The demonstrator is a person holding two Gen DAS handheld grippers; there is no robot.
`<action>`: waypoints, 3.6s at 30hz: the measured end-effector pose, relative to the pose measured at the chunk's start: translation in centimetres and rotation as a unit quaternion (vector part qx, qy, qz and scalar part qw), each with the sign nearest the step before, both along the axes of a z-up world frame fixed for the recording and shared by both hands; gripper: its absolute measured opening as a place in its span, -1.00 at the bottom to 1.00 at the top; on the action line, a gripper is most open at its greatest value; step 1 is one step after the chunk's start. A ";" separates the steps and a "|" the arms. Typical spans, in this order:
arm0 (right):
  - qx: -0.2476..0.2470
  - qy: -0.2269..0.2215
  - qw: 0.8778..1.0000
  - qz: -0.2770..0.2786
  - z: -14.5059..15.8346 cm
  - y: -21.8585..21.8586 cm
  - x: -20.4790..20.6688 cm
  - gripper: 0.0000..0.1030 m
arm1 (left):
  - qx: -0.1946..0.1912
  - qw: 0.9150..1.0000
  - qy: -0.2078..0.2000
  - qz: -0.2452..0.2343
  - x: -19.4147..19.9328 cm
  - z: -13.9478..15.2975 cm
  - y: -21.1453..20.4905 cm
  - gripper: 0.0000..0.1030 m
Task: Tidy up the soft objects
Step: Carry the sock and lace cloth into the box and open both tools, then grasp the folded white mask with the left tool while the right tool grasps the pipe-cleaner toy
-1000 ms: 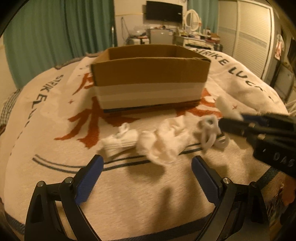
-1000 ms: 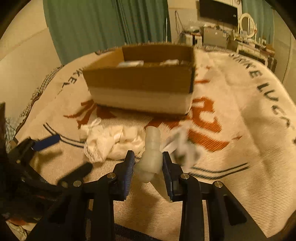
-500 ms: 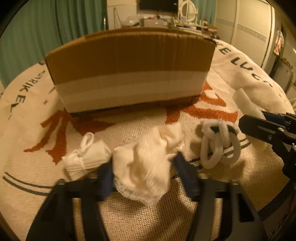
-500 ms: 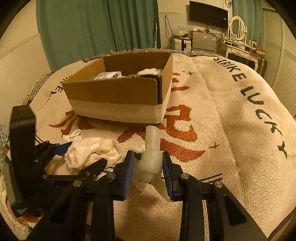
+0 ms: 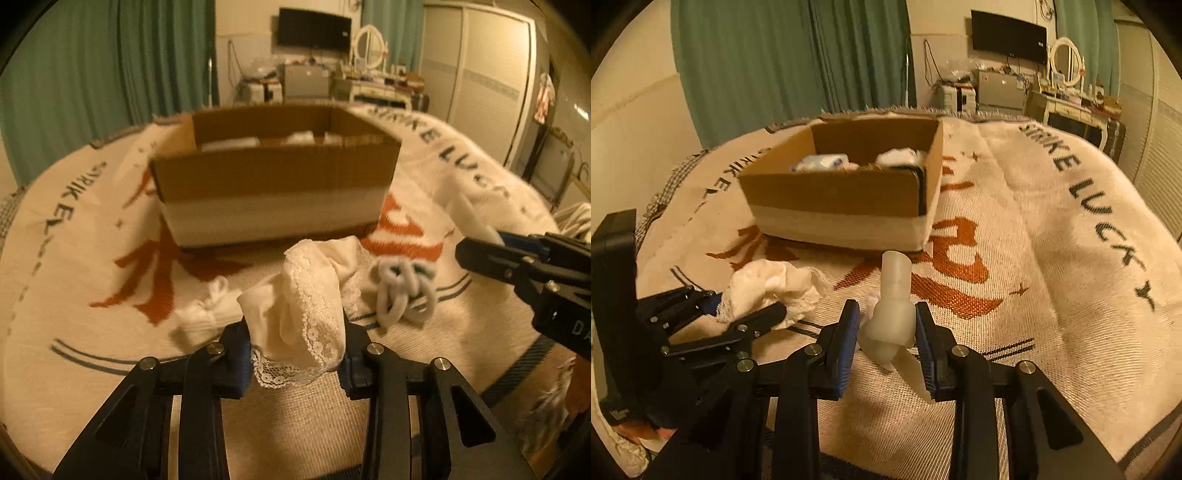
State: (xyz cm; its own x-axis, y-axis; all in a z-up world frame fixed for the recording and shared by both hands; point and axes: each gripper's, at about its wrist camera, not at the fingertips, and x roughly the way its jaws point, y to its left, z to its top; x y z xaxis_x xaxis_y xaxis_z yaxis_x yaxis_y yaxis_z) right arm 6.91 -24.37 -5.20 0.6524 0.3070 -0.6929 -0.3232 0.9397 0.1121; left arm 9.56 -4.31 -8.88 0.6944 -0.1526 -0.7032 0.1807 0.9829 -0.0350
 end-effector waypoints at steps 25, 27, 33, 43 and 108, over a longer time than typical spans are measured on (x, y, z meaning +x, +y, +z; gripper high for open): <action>0.009 -0.128 0.991 0.034 13.3 2.8 8.0 -0.42 | 0.005 0.992 -0.124 -0.010 9.2 13.0 0.7 -0.32; 0.007 -0.122 0.992 0.029 13.0 3.2 10.2 -0.42 | 0.004 0.994 -0.111 -0.006 11.1 12.3 0.8 -0.32; 0.004 -0.091 0.995 0.028 9.8 4.3 15.3 -0.42 | 0.011 0.998 -0.067 -0.007 15.3 8.0 1.0 -0.32; 0.019 -0.055 0.998 0.040 4.2 5.2 19.9 -0.41 | 0.041 0.998 -0.043 -0.006 17.6 4.1 0.8 -0.32; -0.050 0.103 0.993 -0.022 -7.6 2.8 5.8 0.64 | 0.006 0.996 0.026 0.087 5.1 -4.5 3.2 0.85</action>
State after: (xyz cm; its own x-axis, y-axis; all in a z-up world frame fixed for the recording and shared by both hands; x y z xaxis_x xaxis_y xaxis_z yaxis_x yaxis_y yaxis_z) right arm 12.70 -21.57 -12.83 0.5049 0.2050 -0.8385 -0.2624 0.9619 0.0771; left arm 14.68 -1.15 -13.36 0.6727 -0.0250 -0.7395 0.0061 0.9996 -0.0283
